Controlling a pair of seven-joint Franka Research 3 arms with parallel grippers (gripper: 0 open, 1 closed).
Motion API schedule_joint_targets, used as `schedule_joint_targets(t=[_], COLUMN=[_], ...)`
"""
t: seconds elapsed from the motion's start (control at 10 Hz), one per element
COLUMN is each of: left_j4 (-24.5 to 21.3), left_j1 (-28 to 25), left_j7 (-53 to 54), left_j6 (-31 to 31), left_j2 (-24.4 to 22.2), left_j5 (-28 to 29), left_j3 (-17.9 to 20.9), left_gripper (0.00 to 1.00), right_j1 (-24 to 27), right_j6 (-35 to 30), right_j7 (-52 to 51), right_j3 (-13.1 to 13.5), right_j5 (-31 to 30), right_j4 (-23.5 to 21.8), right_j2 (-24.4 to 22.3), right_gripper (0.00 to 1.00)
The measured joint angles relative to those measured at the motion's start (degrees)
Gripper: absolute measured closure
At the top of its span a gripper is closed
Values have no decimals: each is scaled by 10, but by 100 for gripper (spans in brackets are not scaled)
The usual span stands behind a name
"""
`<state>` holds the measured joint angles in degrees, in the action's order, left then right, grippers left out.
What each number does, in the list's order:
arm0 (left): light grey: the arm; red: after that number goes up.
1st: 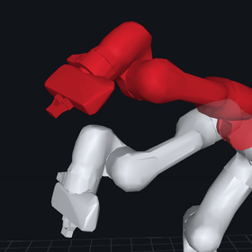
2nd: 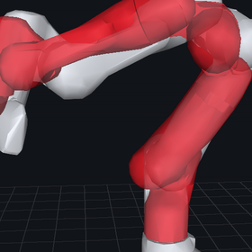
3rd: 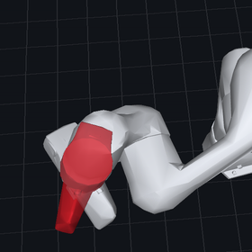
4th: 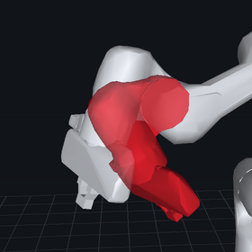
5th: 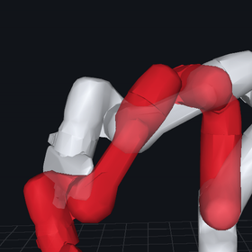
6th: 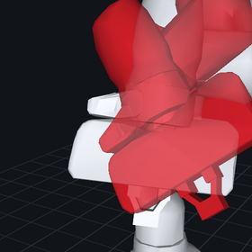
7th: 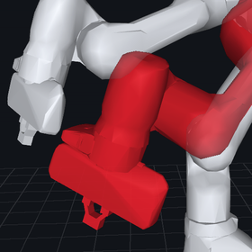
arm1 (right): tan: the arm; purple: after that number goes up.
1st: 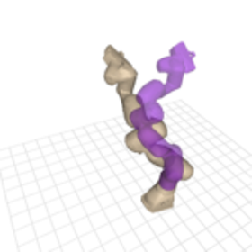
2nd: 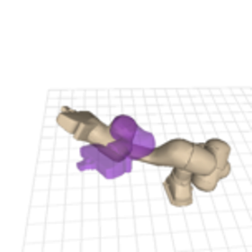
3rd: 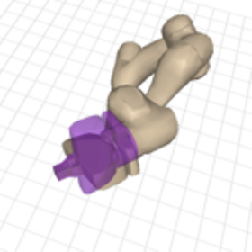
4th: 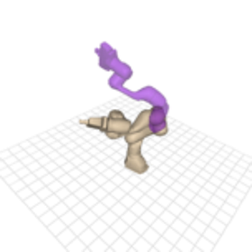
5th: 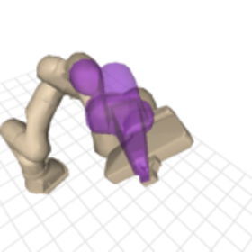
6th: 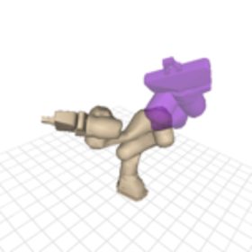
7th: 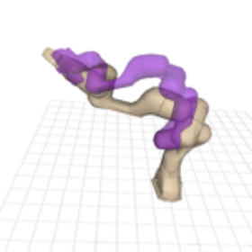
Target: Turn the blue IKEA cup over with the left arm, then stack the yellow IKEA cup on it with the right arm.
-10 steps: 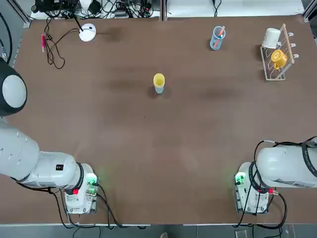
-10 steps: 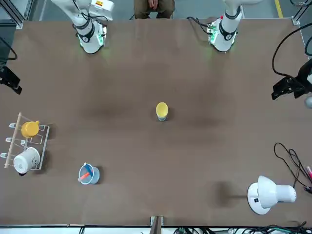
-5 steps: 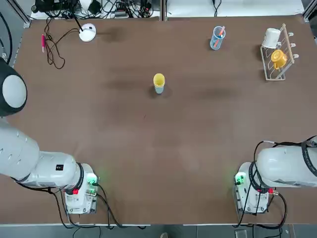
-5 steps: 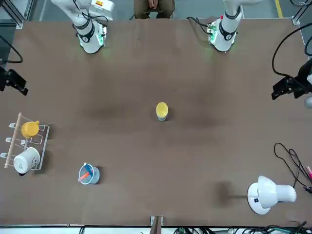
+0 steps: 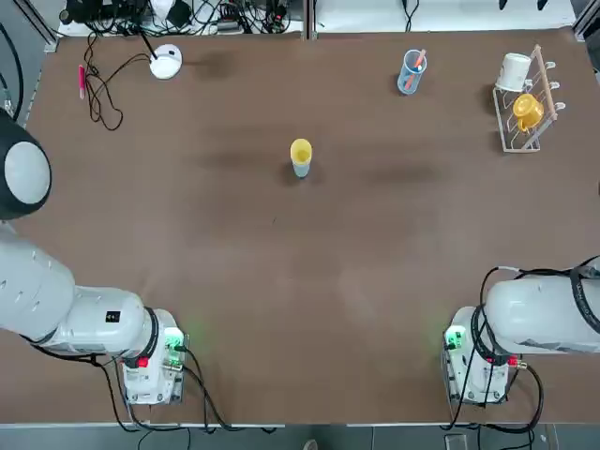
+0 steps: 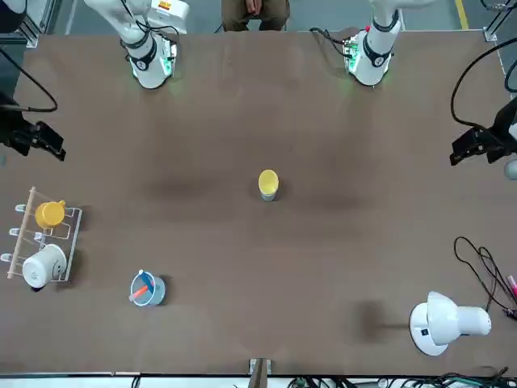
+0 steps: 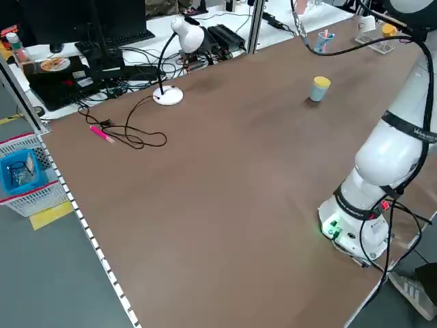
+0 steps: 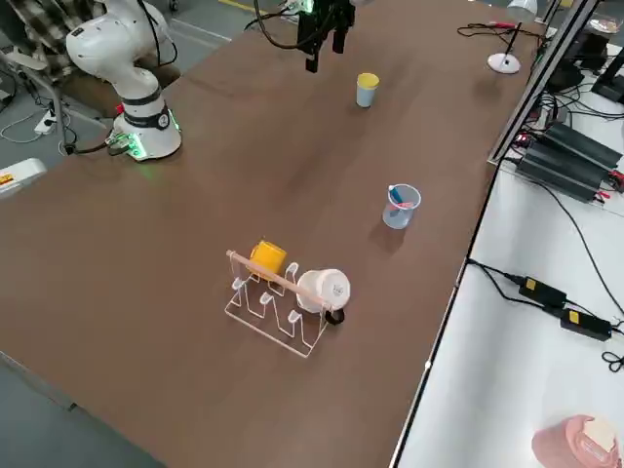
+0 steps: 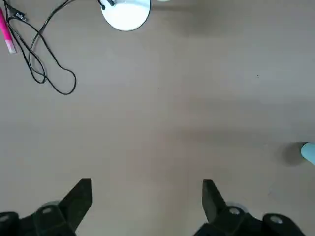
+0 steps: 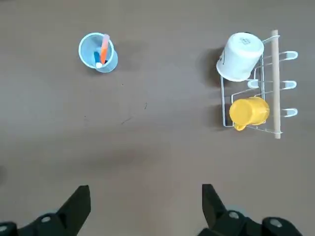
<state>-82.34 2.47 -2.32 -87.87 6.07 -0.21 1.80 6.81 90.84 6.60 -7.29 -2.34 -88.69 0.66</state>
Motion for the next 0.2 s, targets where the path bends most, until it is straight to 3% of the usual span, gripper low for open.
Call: schedule_joint_targets(t=[0.2], left_j4=[0], left_j1=[0], left_j7=[0], left_j6=[0], left_j2=[0], left_j5=[0], left_j3=[0], left_gripper=[1], right_j1=[0], right_j6=[0], right_j7=[0], right_j3=[0], right_j5=[0], right_j4=[0], right_j2=[0], right_gripper=[0])
